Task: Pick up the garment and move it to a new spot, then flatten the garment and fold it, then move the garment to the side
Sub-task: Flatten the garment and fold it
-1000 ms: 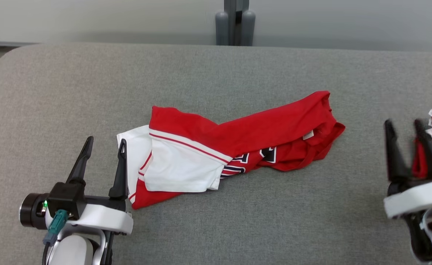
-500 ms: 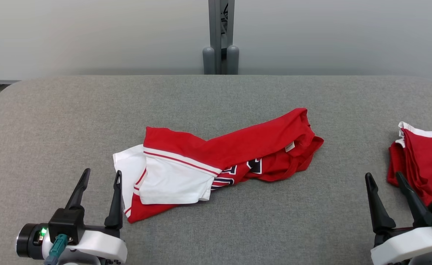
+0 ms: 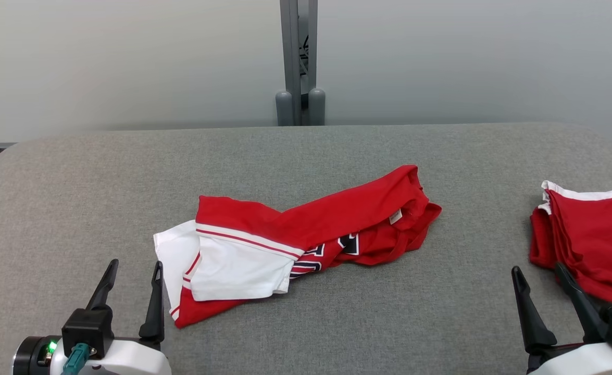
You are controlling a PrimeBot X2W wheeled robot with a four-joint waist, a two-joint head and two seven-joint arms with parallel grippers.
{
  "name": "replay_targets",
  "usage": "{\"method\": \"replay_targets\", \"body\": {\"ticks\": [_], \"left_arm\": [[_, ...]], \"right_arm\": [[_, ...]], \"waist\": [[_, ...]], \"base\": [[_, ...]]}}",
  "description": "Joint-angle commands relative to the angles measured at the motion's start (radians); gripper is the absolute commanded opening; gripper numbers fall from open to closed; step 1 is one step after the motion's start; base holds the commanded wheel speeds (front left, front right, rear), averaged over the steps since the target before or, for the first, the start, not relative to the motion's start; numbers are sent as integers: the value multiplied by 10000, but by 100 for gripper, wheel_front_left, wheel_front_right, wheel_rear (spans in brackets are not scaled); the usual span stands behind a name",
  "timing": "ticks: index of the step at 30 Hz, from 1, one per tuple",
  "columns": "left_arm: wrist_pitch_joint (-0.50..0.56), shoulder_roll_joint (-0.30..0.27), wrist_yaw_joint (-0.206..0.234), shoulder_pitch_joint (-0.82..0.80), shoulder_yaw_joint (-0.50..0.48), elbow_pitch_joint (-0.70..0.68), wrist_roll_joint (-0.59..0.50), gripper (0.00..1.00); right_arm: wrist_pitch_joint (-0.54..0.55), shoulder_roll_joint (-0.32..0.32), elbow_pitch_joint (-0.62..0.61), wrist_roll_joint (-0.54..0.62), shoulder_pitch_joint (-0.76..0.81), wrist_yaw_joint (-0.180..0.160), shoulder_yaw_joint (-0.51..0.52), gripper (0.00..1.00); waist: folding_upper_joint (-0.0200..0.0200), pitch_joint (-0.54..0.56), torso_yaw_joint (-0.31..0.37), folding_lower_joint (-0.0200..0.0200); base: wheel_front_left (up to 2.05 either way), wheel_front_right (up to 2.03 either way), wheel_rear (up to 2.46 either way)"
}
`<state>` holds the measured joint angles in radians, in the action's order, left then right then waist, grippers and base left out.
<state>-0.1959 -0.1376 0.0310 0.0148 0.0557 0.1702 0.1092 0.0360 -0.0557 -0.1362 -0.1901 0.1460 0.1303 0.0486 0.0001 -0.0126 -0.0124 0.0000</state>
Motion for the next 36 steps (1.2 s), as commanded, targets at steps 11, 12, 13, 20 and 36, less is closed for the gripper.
{"method": "replay_targets", "body": {"ticks": [11,12,13,20,36], "left_arm": [[323,-135,169,135,24,-265,133,100],[328,-135,189,135,27,-283,141,100],[347,-140,214,138,32,-300,144,100],[439,-127,262,141,111,-424,189,100],[3590,-143,-1261,-820,1122,718,1569,100]], "right_arm": [[38,27,-239,-35,198,8,-21,100],[17,28,-249,-24,181,9,-18,100],[-3,29,-253,-43,162,9,-16,100],[2,32,-212,-127,84,9,-74,100],[1,27,-238,-128,-356,8,-562,100]], "waist": [[-1,42,129,0],[-1,40,125,0],[-1,40,118,0],[-1,25,74,0],[-1,-778,499,0]], "base": [[0,0,0],[0,0,0],[0,0,0],[0,0,0],[0,0,0]]}}
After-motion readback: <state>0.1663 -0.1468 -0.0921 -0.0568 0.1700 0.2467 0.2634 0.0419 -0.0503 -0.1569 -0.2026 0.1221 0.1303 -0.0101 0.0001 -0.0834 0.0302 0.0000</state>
